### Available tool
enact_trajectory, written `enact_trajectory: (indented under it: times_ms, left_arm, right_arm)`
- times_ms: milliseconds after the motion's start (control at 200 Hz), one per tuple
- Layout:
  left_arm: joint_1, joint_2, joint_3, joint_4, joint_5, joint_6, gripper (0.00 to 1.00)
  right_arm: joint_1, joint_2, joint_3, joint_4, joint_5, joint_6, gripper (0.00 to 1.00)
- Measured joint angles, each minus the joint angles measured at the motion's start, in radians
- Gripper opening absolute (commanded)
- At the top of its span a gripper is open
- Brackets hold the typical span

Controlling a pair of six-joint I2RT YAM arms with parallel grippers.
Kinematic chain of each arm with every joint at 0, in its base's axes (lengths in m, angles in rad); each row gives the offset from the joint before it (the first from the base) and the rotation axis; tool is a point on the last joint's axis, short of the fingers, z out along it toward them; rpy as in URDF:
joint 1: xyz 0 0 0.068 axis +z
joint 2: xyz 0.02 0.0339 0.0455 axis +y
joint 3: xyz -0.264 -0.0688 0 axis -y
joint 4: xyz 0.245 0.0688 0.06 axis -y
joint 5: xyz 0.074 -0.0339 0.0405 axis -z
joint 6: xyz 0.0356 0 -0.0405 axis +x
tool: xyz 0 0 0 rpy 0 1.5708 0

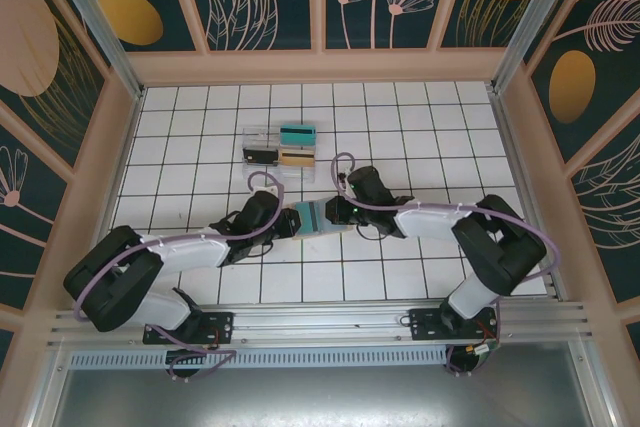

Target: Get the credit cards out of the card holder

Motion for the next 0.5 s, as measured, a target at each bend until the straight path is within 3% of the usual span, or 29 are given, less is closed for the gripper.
enact_trajectory:
  times_ms: [145, 495]
  left_arm:
    - [0.005, 0.055, 0.000, 0.007, 0.000, 0.003, 0.04]
    - [0.006, 0.075, 0.000, 0.007, -0.001, 0.002, 0.03]
  right_arm:
    - [0.002, 0.056, 0.020, 0.020, -0.040, 0.015, 0.14]
    - [0.003, 0.117, 0.038, 0.034, -0.078, 0.025, 0.15]
